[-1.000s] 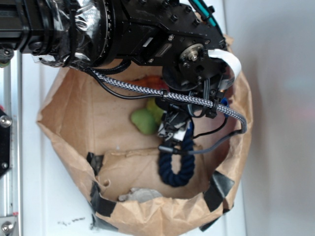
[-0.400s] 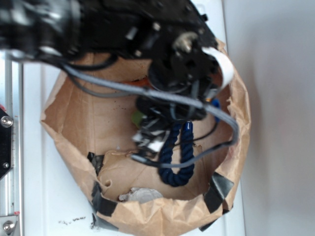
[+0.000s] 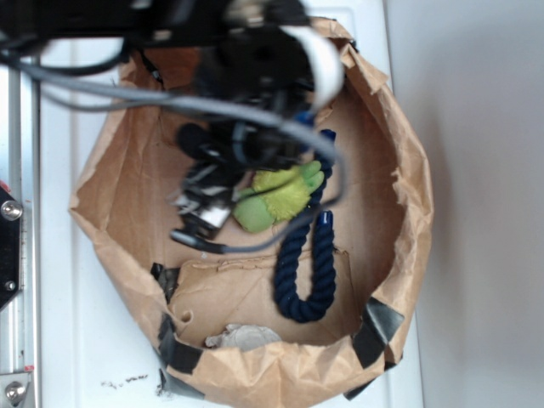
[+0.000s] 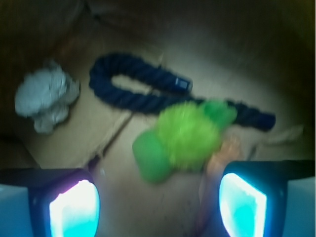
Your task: Grab the shell.
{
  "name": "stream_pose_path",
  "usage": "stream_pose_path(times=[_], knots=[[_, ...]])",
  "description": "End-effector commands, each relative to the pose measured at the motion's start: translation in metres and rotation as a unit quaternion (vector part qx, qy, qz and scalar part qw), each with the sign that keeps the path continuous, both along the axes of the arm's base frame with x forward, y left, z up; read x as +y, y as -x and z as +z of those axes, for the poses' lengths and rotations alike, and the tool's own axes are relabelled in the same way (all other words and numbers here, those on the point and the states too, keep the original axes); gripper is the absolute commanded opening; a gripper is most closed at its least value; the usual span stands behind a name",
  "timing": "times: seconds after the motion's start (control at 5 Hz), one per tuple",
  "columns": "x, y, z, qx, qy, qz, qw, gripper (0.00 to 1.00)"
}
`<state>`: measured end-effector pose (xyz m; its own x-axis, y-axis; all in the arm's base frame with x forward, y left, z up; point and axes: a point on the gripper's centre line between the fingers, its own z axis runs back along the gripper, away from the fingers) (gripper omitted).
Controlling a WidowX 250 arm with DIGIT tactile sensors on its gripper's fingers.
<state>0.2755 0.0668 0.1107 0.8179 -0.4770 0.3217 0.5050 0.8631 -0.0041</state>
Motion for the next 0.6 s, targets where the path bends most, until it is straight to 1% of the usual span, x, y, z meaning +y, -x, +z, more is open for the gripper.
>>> stream_pose_path(times=[0.0,0.2,0.4], knots=[[0.017,0.002,-0.012,-0.031,-0.027,0.013,0.999,1.00],[0.018,-0.003,-0.023,-0.036,-0.039,0.018,0.998,1.00],[0.020,-0.006,-0.035,-0.033,-0.029,0.012,0.999,1.00]])
